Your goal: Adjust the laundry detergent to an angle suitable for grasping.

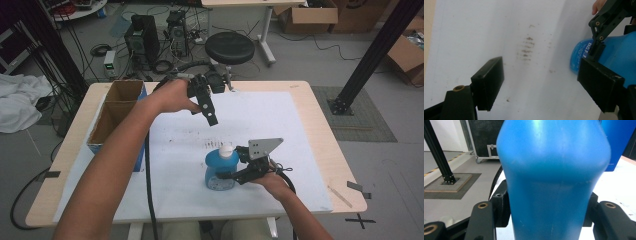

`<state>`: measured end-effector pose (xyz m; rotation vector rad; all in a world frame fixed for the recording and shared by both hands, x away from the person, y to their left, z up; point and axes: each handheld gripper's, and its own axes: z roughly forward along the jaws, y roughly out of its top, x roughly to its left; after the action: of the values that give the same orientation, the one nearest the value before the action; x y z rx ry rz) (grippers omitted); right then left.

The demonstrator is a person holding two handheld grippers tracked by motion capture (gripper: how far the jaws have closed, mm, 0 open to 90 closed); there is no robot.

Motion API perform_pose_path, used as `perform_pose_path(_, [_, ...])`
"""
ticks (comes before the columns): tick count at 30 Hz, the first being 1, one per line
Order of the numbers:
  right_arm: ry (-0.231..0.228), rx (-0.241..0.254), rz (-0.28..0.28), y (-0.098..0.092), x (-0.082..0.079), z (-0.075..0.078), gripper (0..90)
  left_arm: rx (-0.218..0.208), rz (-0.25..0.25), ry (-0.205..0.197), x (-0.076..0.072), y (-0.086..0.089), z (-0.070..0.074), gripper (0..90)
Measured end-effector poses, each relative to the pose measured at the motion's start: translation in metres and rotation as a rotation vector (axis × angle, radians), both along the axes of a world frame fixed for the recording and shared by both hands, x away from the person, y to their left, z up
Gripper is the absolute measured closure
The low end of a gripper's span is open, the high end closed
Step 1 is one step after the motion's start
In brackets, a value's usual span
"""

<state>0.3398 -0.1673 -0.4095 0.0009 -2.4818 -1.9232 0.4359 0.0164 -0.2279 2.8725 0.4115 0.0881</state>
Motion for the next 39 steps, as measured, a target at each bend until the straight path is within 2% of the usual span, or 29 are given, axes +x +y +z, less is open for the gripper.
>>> perform_pose_path(7, [0.011, 0.004, -0.001, 0.0, 0.0004, -0.0006, 41.5, -0.004, 0.008, 0.003, -0.0004, 0.0006, -0.0004, 22.2])
perform_pose_path(18, [0.039, 0.009, -0.018, -0.0005, 0.0003, -0.0023, 32.2, -0.003, 0.009, 0.005, 0.0007, 0.0008, -0.0019, 22.2])
perform_pose_path(39, [0.068, 0.021, -0.043, -0.0059, -0.001, -0.0018, 25.5, 0.0, 0.007, 0.003, 0.0011, 0.002, -0.0018, 22.2])
